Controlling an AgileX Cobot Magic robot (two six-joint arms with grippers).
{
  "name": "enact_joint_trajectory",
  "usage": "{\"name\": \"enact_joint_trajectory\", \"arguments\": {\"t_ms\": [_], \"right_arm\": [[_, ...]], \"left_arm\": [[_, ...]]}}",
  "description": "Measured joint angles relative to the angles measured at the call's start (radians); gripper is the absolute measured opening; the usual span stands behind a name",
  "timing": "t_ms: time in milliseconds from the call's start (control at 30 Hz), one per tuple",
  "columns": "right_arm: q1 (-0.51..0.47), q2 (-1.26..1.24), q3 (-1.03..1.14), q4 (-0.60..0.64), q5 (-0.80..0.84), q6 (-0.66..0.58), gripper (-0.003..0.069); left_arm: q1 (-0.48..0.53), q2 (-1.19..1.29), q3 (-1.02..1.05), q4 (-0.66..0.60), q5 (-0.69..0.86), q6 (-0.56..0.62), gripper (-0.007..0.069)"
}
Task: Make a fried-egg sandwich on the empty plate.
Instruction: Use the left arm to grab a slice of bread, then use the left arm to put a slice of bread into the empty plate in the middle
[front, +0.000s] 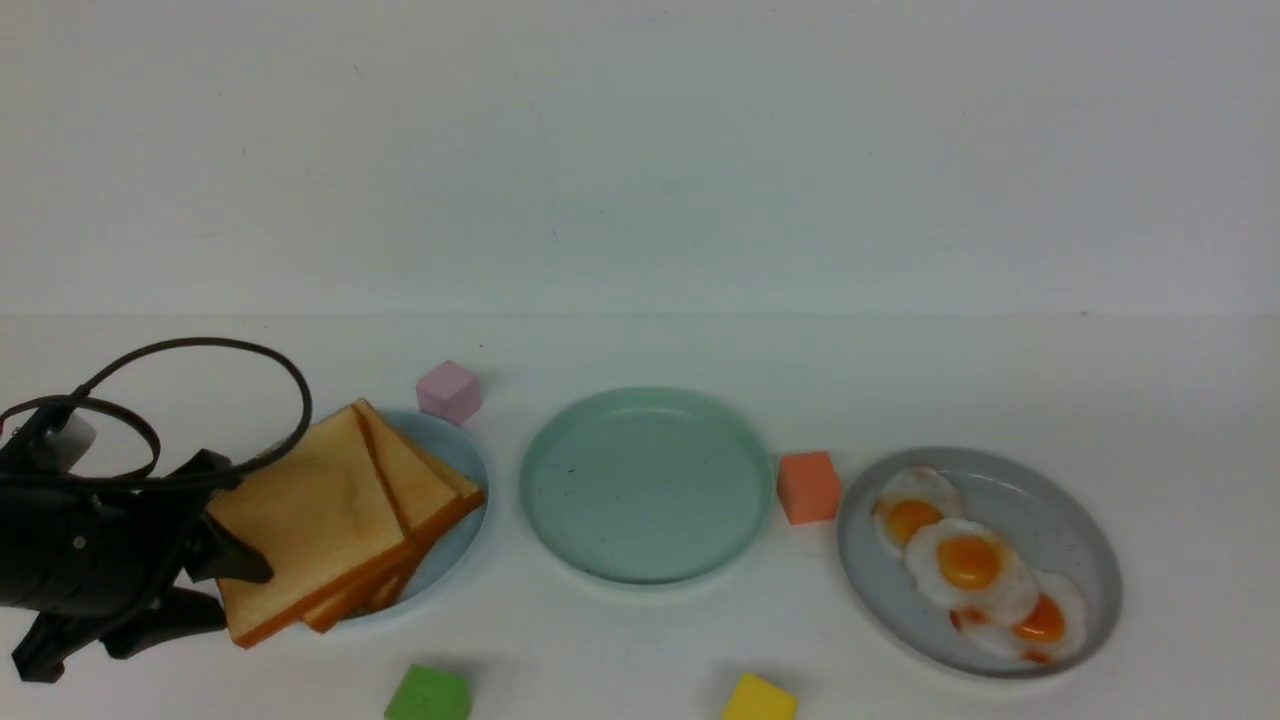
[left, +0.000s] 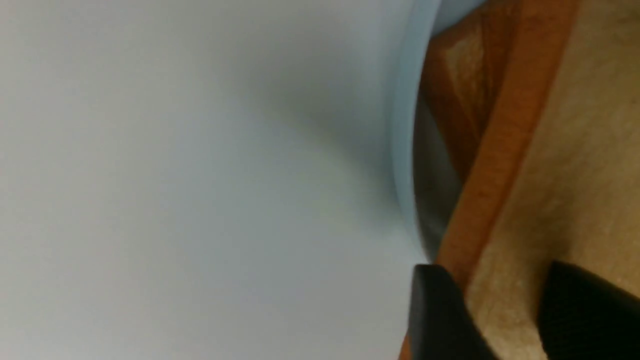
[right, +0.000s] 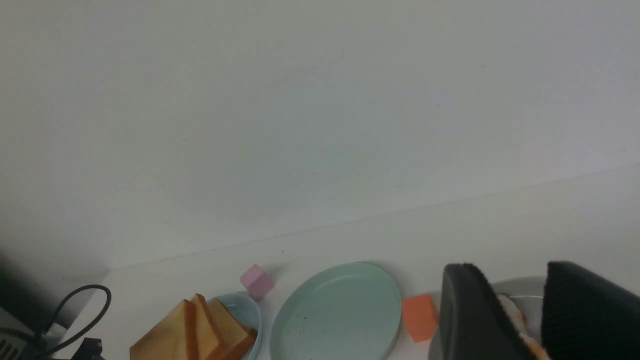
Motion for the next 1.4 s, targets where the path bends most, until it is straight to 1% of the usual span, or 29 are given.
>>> {"name": "enact_joint_trajectory", "arguments": {"t_ms": [133,167,200,300,533,833,1067,1267,1300,1400], "right_arm": [[0.000,0.000,0.000,0.000,-0.001,0.000,0.0242],[0.000,0.000,0.000,0.000,-0.001,0.000,0.0242],[0.000,0.000,0.000,0.000,-0.001,0.000,0.0242],[0.000,0.000,0.000,0.000,-0.001,0.000,0.0242],[0.000,0.000,0.000,0.000,-0.001,0.000,0.0242],[0.000,0.000,0.000,0.000,-0.001,0.000,0.0242],[0.000,0.000,0.000,0.000,-0.001,0.000,0.0242],[0.000,0.000,0.000,0.000,-0.001,0.000,0.0242],[0.000,0.000,0.000,0.000,-0.001,0.000,0.0242],[0.000,0.000,0.000,0.000,-0.001,0.000,0.0242]], "left_arm": [[0.000,0.000,0.000,-0.020,0.001,0.040,0.0103],[0.000,0.000,0.000,-0.020,0.004,0.040,0.0085],[0.000,0.000,0.000,-0.020,0.009,0.043,0.0029],[0.000,0.000,0.000,-0.009,0.016,0.046,-0.0013],[0.000,-0.006,-0.003,0.013,0.034,0.047,-0.0013],[0.000,-0.104,-0.003,0.025,0.029,0.051,-0.0013],[0.000,-0.147,-0.011,0.028,0.043,0.103,-0.0013],[0.000,-0.147,-0.074,-0.005,0.135,0.183,-0.0013],[-0.009,-0.147,-0.104,-0.024,0.162,0.192,-0.0013],[-0.061,-0.147,-0.147,-0.034,0.169,0.195,-0.0013]]}}
